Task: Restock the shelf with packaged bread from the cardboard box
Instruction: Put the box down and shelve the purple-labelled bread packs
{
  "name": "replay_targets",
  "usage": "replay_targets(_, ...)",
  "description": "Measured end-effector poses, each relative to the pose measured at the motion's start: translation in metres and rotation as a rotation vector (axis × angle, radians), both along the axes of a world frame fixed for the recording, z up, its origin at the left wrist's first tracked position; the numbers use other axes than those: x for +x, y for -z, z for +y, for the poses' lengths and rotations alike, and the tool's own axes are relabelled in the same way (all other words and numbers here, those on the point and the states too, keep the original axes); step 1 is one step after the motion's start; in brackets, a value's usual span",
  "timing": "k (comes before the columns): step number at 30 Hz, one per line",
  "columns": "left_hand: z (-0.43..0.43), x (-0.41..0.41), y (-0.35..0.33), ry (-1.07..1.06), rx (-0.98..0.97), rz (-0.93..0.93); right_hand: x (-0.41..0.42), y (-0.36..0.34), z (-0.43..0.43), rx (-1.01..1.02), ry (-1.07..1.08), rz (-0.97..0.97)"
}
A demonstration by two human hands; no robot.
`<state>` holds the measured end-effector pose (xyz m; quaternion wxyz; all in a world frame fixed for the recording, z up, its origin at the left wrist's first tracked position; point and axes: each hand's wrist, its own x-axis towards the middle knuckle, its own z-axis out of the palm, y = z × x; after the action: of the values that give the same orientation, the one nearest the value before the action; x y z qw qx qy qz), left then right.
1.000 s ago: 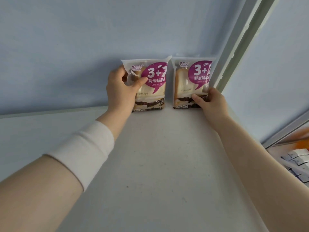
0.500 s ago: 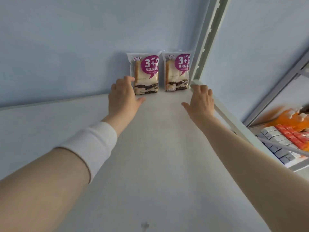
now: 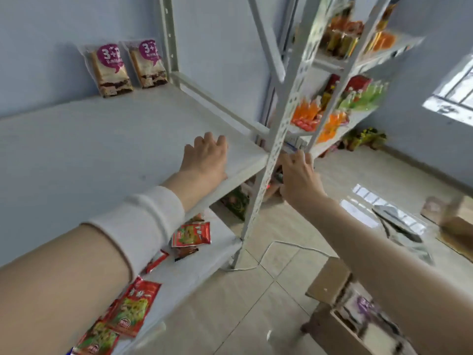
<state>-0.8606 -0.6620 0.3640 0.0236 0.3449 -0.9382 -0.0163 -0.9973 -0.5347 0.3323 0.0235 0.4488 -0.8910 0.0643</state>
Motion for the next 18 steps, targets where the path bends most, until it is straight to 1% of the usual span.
replay_targets(2,0.053,-0.032,0.01,0.087,0.063,0.002,-0.02,0.01,0.066,0.018,0.083,-0.009)
replay_targets(4,0.109,-0.065,0.033,0.163,0.134,-0.035,-0.038,0.032,0.137,0.074,0.163,-0.016)
replay_targets(7,0.196,-0.11,0.086,0.268,0.187,-0.173,-0.06,0.079,0.25,0.199,0.35,-0.109)
replay_targets(11,0.305,-0.154,0.161,0.363,0.331,-0.333,-0.07,0.141,0.381,0.32,0.58,-0.247)
replay_targets(14,0.36,-0.181,0.203,0.419,0.407,-0.391,-0.08,0.174,0.441,0.343,0.679,-0.368)
replay_targets(18,0.402,-0.217,0.252,0.43,0.469,-0.44,-0.1,0.217,0.481,0.368,0.786,-0.518)
